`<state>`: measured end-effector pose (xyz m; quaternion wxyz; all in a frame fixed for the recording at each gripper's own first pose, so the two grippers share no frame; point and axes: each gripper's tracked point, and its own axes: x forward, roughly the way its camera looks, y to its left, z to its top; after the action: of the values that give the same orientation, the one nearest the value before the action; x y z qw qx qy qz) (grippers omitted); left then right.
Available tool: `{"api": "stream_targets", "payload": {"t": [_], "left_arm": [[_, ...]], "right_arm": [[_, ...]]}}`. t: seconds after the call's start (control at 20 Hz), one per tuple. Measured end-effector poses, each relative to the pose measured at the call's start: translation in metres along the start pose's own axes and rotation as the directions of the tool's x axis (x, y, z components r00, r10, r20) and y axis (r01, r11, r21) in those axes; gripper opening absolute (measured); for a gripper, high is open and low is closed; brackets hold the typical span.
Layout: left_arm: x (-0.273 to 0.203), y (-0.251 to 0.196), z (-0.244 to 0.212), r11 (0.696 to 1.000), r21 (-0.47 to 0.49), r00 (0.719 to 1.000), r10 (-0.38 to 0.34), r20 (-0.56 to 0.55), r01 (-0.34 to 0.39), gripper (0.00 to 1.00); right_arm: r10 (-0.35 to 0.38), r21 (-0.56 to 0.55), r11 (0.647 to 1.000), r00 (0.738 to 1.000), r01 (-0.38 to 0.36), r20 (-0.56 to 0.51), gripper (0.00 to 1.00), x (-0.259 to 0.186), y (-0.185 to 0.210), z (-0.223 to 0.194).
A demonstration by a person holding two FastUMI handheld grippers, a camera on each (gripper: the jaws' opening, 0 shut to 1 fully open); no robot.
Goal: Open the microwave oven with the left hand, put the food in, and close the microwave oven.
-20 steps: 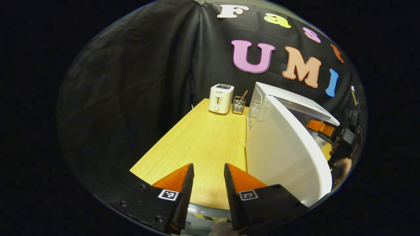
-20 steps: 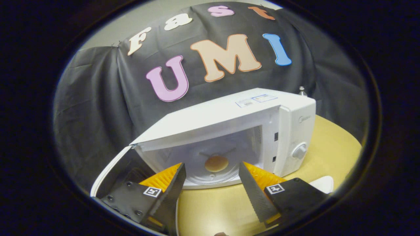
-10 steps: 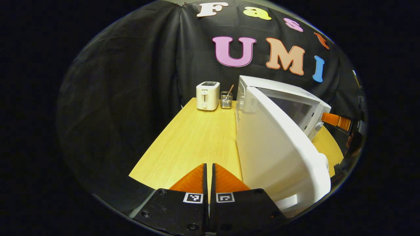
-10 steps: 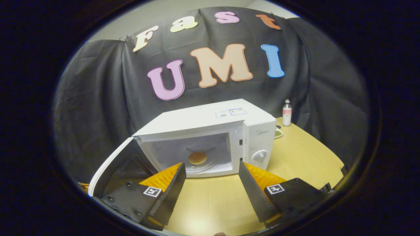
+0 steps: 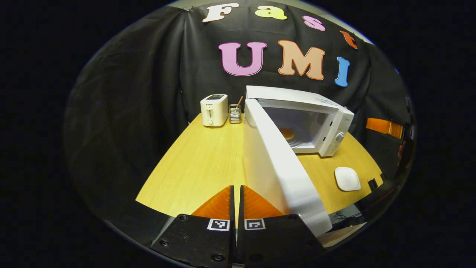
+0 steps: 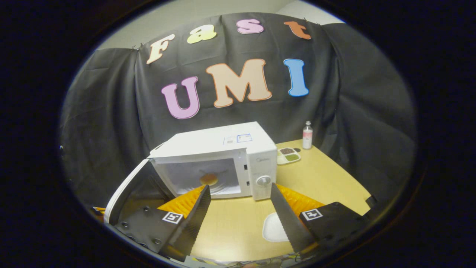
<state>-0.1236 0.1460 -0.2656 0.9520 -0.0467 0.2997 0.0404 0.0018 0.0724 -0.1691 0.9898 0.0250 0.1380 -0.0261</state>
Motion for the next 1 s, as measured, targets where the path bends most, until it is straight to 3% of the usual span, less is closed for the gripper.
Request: {"api": "stream_targets", "payload": {"t": [0.4,1.0], "left_arm": [[-0.001,-0.074,0.009,0.997,-0.053,0.998,-0.058,0.017,0.059,0.00],[0.028,-0.201,0.048,0.985,-0.014,0.981,-0.170,0.091,0.172,0.00]], "right_arm": [[-0.015,-0.022,1.000,1.000,0.016,0.023,0.91,-0.016,-0.050,0.027],[-0.051,-0.018,0.999,0.998,0.051,0.024,0.92,-0.030,-0.128,0.046]]}}
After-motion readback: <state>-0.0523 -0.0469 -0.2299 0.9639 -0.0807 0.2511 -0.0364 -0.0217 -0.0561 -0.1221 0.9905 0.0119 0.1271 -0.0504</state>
